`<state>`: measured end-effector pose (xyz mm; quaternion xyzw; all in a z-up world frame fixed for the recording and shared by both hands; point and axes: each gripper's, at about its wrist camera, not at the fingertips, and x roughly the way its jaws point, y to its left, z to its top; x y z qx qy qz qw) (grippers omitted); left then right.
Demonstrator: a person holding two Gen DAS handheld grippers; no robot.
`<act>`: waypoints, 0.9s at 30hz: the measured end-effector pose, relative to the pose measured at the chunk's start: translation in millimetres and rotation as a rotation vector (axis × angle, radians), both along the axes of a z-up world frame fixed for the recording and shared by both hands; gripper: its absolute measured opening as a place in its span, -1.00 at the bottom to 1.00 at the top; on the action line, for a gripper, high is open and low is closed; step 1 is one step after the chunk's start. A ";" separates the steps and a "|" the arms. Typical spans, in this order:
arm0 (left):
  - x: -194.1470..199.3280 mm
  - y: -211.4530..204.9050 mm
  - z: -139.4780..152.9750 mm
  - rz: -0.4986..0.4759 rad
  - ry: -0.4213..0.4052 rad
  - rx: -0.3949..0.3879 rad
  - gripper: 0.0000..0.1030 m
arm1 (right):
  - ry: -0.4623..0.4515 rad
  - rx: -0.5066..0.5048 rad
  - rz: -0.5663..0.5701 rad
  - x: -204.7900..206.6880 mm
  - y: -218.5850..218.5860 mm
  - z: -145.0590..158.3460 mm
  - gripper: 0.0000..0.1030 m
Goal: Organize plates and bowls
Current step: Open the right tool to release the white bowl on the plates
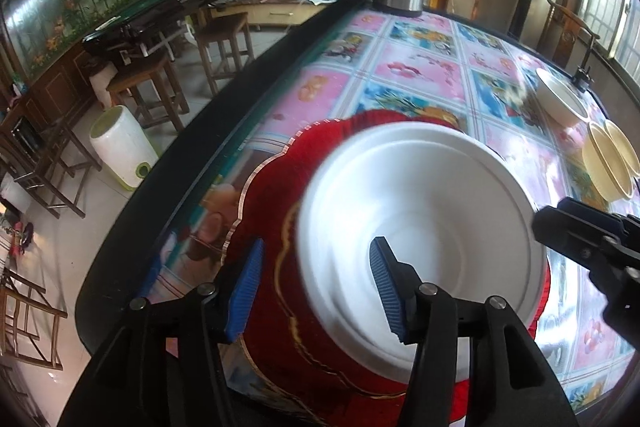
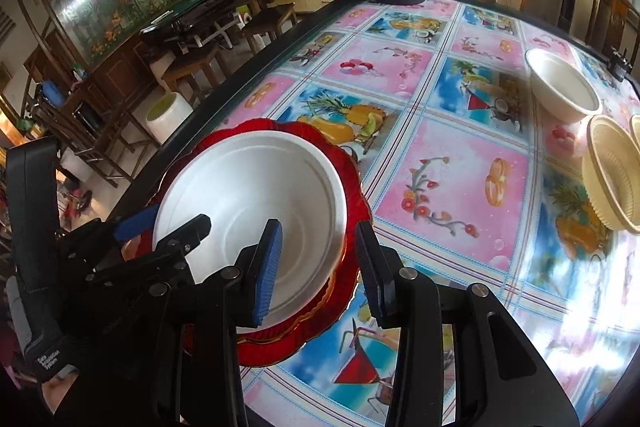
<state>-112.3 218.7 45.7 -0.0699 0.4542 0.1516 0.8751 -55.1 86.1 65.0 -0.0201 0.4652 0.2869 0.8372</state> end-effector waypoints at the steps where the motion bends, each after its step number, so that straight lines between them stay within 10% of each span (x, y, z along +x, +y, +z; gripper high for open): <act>1: -0.3 1.8 1.0 0.005 -0.005 -0.001 0.06 | 0.006 0.016 -0.003 0.2 -2.4 1.3 -0.26; 27: 27.0 -104.2 44.7 -0.184 -0.142 0.003 0.36 | -0.049 0.101 -0.287 -3.7 -152.1 34.6 -0.27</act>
